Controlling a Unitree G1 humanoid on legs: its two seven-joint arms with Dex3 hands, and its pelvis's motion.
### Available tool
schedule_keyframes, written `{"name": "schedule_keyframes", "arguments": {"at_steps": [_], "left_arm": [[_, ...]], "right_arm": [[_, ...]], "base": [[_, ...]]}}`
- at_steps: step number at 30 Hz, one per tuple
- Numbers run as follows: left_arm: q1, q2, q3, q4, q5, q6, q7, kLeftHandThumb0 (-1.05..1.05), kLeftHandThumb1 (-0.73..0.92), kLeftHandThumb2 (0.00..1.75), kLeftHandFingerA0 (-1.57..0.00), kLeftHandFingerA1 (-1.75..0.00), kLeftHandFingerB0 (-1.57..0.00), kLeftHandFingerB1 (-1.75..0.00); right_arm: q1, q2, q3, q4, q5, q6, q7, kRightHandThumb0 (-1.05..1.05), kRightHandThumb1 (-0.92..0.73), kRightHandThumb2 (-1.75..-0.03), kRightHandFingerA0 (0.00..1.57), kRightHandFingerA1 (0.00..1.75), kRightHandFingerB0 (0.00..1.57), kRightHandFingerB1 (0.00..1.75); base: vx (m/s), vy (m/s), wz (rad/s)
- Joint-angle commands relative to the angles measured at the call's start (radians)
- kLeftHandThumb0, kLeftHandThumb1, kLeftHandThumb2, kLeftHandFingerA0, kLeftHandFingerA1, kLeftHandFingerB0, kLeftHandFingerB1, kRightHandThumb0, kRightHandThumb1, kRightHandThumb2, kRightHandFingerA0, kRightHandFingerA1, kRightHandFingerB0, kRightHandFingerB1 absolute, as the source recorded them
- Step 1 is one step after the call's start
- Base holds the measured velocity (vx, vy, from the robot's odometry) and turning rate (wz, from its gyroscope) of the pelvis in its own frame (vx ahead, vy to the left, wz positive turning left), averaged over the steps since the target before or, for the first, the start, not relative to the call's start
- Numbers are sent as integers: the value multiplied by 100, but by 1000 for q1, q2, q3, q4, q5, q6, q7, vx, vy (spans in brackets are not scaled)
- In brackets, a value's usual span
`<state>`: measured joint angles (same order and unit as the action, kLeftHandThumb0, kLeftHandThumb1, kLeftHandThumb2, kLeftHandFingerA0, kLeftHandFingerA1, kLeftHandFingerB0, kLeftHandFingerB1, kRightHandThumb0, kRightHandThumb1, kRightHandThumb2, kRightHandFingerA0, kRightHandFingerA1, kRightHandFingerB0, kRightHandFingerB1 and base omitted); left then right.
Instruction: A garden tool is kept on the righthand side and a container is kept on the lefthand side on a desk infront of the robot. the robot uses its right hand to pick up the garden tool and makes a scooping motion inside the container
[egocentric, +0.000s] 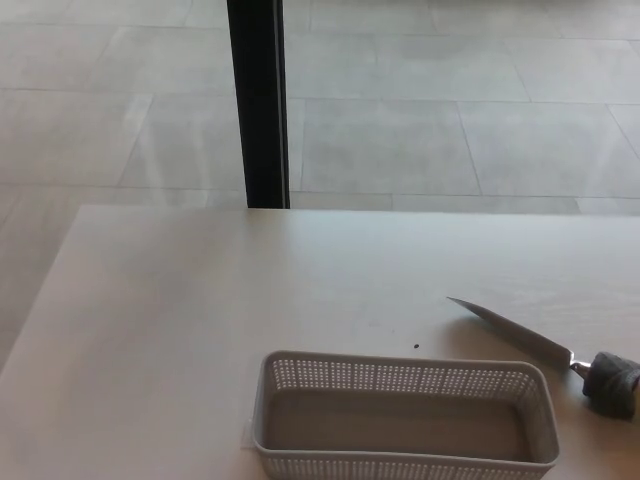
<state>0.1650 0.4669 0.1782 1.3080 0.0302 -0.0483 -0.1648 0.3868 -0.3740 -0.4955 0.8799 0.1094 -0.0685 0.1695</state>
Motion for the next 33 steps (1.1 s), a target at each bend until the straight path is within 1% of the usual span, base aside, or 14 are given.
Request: {"name": "schedule_keyframes", "arguments": {"at_steps": [1, 3, 4, 5, 17, 18, 20, 21, 23, 24, 25, 26, 30, 33], "left_arm": [[-8, 13, 14, 13, -10, -8, -13, -50, -3, 122, -86, -105, -76, -96], [-13, 19, 13, 10, -10, 8, -6, -51, -5, 121, -85, -104, -76, -94], [-12, 19, 20, 9, -17, 3, -13, -46, -8, 124, -86, -107, -77, -97], [-11, 20, 29, 8, -27, 0, -24, -48, -7, 123, -87, -106, -78, -97], [10, 14, 29, 11, -11, -16, -29, -57, 7, 111, -99, -106, -80, -94], [6, 13, 30, 12, -11, -6, -23, -54, 7, 109, -98, -105, -79, -93], [-1, 12, 40, 11, -21, 0, -29, -47, -8, 122, -87, -107, -75, -97], [-2, 13, 41, 9, -22, 1, -34, -52, 5, 114, -98, -107, -80, -95], [-6, 16, 33, 13, -12, 9, -43, -47, 5, 108, -93, -103, -77, -92], [-8, 16, 36, 14, -15, 14, -43, -46, 3, 108, -93, -103, -77, -92], [-9, 16, 37, 15, -16, 15, -43, -46, 3, 108, -93, -103, -77, -92], [-7, 15, 38, 15, -16, 6, -42, -51, -7, 122, -86, -105, -76, -96], [-8, 15, 23, 8, -1, -11, -44, -54, -6, 123, -87, -106, -76, -97], [-11, 10, 36, 13, -13, 3, -31, -52, -5, 118, -88, -105, -76, -96]], "right_arm": [[-170, -81, -215, 237, 222, 9, 6, -88, -61, -104, 2, 57, 1, 36], [-203, -125, -305, 211, 289, -7, 45, -94, -67, -109, 0, 38, 0, 34], [-216, -136, -308, 215, 278, -11, 36, -91, -86, -65, 0, 30, 0, 12], [-262, -193, -329, 212, 278, 6, 21, -105, -73, -112, 0, 30, 0, 26], [-421, -313, -389, -337, 323, 71, 70, -98, -64, -106, 0, 23, 14, 40], [-441, -326, -362, -368, 298, 57, 74, -101, -77, -64, 0, 41, 3, 49], [-476, -329, -339, -414, 299, 55, 102, -96, -59, -104, 3, 44, 3, 46], [-494, -333, -308, -451, 278, 59, 103, -104, -72, -64, 0, 71, 6, 53], [-525, -343, -222, -539, 218, 54, 117, -43, -21, -93, 7, 59, 9, 58], [-525, -351, -189, -563, 187, 44, 125, -102, -77, -63, 13, 82, 10, 62], [-524, -354, -175, -577, 174, 43, 126, -102, -77, -63, 13, 82, 10, 62], [-534, -365, -122, -601, 158, 78, 155, -105, -65, -106, 17, 74, 0, 56], [-527, -386, 19, -707, 81, 128, 176, -96, -75, -63, 0, 65, 6, 49], [-506, -413, 158, -718, -46, 70, 194, -87, -60, -100, 7, 23, 5, 20]], "base": [[0, 0, 0], [0, 0, 0], [0, 0, 0], [0, 0, 0], [0, 0, 0], [0, 0, 0], [0, 0, 0], [0, 0, 0], [0, 0, 0], [0, 0, 0], [0, 0, 0], [0, 0, 0], [0, 0, 0], [0, 0, 0]]}}
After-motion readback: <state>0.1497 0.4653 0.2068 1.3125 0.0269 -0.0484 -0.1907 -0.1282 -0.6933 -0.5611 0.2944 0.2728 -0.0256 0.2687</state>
